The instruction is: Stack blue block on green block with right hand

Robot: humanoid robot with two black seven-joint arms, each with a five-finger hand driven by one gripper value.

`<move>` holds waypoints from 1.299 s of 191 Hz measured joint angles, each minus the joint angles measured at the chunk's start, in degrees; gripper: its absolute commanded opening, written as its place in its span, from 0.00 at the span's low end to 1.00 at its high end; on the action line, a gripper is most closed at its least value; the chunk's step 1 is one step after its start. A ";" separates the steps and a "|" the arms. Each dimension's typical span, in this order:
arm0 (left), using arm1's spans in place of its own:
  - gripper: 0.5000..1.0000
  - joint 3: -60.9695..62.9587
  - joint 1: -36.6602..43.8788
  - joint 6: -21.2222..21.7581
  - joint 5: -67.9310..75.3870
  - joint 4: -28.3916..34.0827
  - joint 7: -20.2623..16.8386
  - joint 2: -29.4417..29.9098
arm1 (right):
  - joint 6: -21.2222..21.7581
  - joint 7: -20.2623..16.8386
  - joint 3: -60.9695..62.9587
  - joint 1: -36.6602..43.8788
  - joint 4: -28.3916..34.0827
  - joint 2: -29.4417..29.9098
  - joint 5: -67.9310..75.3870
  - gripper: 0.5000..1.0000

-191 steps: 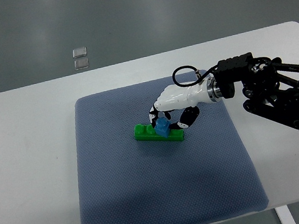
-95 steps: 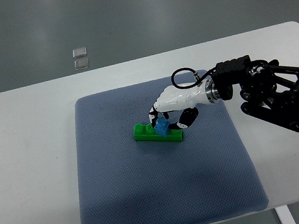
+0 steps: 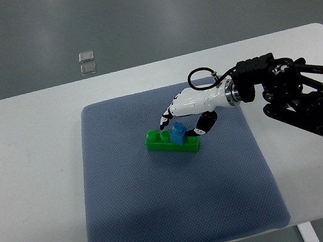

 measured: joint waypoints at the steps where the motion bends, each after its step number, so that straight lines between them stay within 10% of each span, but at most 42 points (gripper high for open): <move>1: 1.00 0.00 0.00 0.00 0.00 0.00 0.00 0.00 | 0.01 0.00 0.00 0.01 0.00 0.00 0.00 0.57; 154: 1.00 0.00 0.00 0.00 0.00 0.00 0.00 0.00 | 1.20 -0.54 1.32 3.10 -1.52 -3.22 4.09 0.61; 248: 1.00 0.00 0.00 0.00 0.00 0.00 0.00 0.00 | -6.36 -12.93 10.70 1.95 -20.03 -2.66 43.49 0.80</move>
